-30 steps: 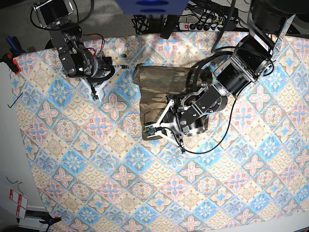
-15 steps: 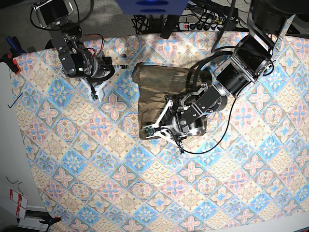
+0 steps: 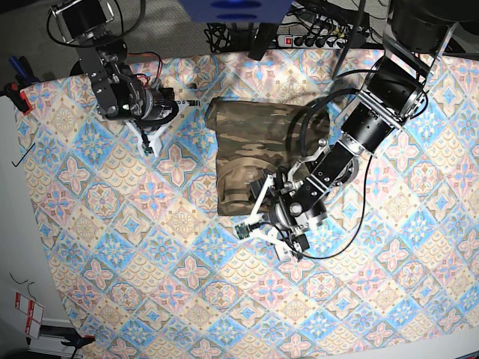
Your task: Fold the T-shirt properly
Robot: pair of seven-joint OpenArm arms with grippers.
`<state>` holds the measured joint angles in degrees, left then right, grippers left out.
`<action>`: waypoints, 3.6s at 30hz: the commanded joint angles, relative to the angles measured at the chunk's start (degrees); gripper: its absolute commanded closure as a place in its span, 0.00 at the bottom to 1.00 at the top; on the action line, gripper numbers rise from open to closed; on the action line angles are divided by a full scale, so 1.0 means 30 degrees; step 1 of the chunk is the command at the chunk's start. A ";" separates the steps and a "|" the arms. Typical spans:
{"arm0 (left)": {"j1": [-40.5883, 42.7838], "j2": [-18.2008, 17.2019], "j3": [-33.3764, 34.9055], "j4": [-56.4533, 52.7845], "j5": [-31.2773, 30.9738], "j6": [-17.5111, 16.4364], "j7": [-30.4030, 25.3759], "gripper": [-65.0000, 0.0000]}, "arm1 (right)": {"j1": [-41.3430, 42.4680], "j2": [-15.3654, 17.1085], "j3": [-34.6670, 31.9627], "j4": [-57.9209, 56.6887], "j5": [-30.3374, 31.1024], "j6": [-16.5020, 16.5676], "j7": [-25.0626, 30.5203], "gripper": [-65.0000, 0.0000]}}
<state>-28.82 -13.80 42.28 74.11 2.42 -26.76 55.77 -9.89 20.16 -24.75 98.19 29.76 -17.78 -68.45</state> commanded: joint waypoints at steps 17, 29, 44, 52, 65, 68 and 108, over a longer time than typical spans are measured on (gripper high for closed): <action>1.1936 -0.0571 -1.0123 1.1679 0.0147 0.0291 -0.1608 1.00 | 0.0117 0.0180 0.0178 0.0222 -0.0029 0.0051 0.0588 0.98; 1.4720 -0.0630 -1.0827 0.7195 0.0118 0.0438 -0.4919 1.00 | 0.0088 0.0180 0.0178 0.0222 -0.0029 0.0051 0.0588 0.98; 1.6449 -0.1597 -1.1882 0.8397 0.0059 0.2899 -0.5329 1.00 | -0.0293 0.0239 0.0178 0.0397 -0.0059 0.0051 0.0588 0.98; 1.8060 -0.1597 -1.5076 0.9833 -0.0087 0.2870 -0.5476 1.00 | -0.0293 0.0239 0.0031 0.1687 -0.0059 0.0051 0.0588 0.98; 2.3247 0.0425 -1.7830 1.0536 -0.0087 0.2723 -0.8729 1.00 | -0.1055 0.0297 0.0178 0.4060 -0.0029 -0.0007 -0.0027 0.98; 2.4566 0.0542 -1.7010 1.0624 0.0030 0.2723 -0.8904 1.00 | -0.1758 0.0532 0.0969 0.4060 -0.0029 -0.0036 -0.1405 0.98; 1.5101 0.0513 -0.9948 -1.2233 0.2228 0.2811 -1.1044 1.00 | -0.0469 -0.1900 -0.4950 -2.5947 -0.5538 0.0022 1.4625 0.98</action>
<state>16.82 -12.23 12.25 37.82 9.39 -17.63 22.00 -11.66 13.63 -39.57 20.05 13.78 -16.84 -23.40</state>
